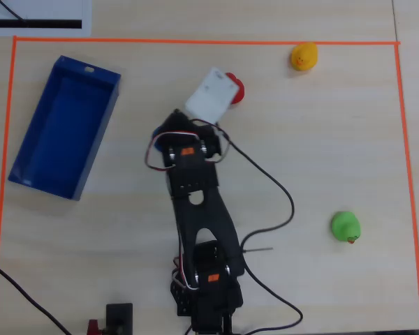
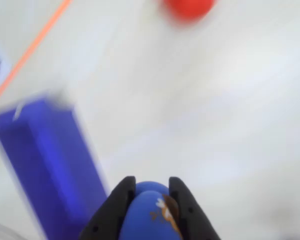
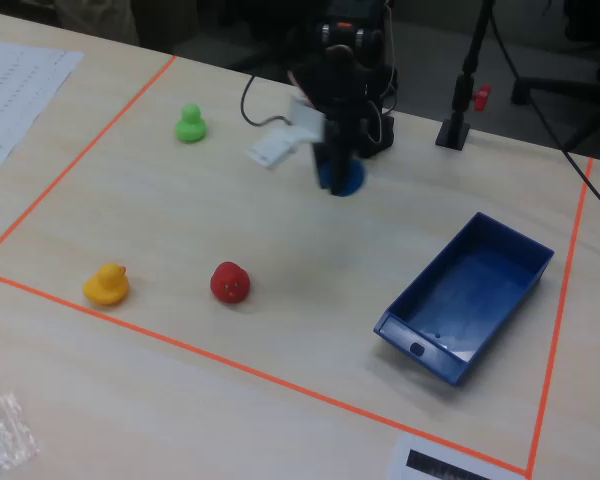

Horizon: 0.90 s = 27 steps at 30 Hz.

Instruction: Grasp blue duck and put it into box.

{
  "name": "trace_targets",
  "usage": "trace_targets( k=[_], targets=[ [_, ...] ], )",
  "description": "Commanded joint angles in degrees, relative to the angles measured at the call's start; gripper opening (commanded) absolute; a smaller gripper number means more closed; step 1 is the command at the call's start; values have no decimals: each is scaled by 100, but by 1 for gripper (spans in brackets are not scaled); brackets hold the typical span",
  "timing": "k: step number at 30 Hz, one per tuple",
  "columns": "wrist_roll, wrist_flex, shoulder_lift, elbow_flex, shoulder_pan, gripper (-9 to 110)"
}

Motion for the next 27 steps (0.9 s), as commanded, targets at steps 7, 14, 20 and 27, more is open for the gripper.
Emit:
trace_targets(
  k=[7, 14, 20, 27],
  targets=[
    [1248, 712, -2813, -3410, -2865, 0],
    [1354, 729, -3911, -4579, -3076, 0],
    [1617, 1670, -5256, -6601, -3182, 10],
    [1450, 2162, -5871, -7356, -3287, 32]
  ],
)
